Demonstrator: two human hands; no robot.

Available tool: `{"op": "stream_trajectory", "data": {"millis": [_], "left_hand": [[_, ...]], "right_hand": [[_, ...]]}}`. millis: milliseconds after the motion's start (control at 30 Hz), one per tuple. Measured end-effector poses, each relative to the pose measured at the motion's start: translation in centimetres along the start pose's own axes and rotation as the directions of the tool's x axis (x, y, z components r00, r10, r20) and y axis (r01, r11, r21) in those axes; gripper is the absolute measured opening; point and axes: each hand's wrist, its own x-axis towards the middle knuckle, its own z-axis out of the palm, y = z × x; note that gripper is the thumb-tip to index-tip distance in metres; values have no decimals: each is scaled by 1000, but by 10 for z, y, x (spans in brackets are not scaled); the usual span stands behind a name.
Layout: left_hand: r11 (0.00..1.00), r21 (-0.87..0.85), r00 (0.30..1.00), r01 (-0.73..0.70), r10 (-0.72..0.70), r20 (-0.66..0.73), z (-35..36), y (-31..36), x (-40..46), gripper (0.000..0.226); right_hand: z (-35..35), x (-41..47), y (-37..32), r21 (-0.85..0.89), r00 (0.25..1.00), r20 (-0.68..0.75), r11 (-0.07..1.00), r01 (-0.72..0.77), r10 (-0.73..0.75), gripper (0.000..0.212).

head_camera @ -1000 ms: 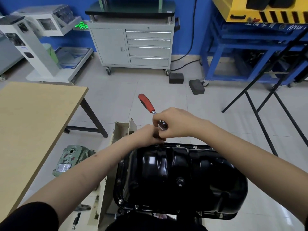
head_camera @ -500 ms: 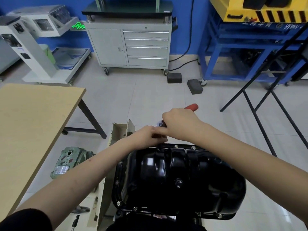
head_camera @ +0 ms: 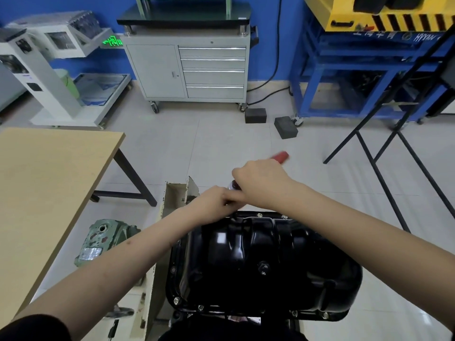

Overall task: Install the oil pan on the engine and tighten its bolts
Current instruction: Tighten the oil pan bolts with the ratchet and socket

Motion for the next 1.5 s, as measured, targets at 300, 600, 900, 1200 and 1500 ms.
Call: {"op": "stream_trajectory", "data": {"millis": [300,600,900,1200,1500], "left_hand": [[993,60,989,-103,96,109,-5,12,1,15],[997,81,1000,-16,16,4,-4,6,-3,33],[987,134,993,-94,83,83,-5,11,2,29],[999,29,997,-21,18,73,-4,6,2,25],[998,-45,999,34,-35,-22,-1,1,-2,46]], "right_hand": [[-8,-4,8,170,969,159,972,162,-189,26],[1,-3,9,15,1000,0,1000,-3,3,38],[-8,-4,17,127,978,115,979,158,-173,23],[-6,-8,12,121,992,79,988,93,-103,27],[-4,-8,-1,-22,998,34,998,58,-57,38]]}}
